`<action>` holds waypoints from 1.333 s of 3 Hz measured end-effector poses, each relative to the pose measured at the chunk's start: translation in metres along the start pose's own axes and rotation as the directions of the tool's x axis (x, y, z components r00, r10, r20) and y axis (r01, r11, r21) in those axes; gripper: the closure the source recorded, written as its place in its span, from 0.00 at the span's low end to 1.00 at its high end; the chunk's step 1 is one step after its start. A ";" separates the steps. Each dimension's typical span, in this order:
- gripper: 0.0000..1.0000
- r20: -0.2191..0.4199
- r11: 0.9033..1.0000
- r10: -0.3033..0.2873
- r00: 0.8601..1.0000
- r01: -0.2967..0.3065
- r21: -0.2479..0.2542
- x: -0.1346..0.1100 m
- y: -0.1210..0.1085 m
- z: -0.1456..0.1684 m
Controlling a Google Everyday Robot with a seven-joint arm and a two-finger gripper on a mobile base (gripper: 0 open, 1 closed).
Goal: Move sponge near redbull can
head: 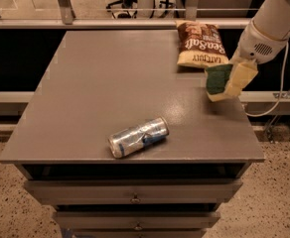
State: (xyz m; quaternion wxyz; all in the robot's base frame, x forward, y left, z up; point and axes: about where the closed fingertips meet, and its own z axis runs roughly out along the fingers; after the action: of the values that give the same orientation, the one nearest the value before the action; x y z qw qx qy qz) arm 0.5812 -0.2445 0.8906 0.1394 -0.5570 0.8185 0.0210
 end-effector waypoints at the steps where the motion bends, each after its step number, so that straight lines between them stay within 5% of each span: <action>1: 1.00 -0.002 0.997 -0.046 0.999 0.046 -0.067 0.005 0.019 0.006; 4: 1.00 0.091 0.973 -0.127 0.988 0.142 -0.185 -0.021 0.069 0.031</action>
Offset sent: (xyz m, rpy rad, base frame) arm -0.0578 0.0332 -0.0295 0.0868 0.1422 0.1674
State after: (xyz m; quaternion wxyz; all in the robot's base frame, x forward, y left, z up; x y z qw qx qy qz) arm 0.5312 -0.1935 0.8573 0.1185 -0.6205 0.7671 0.1116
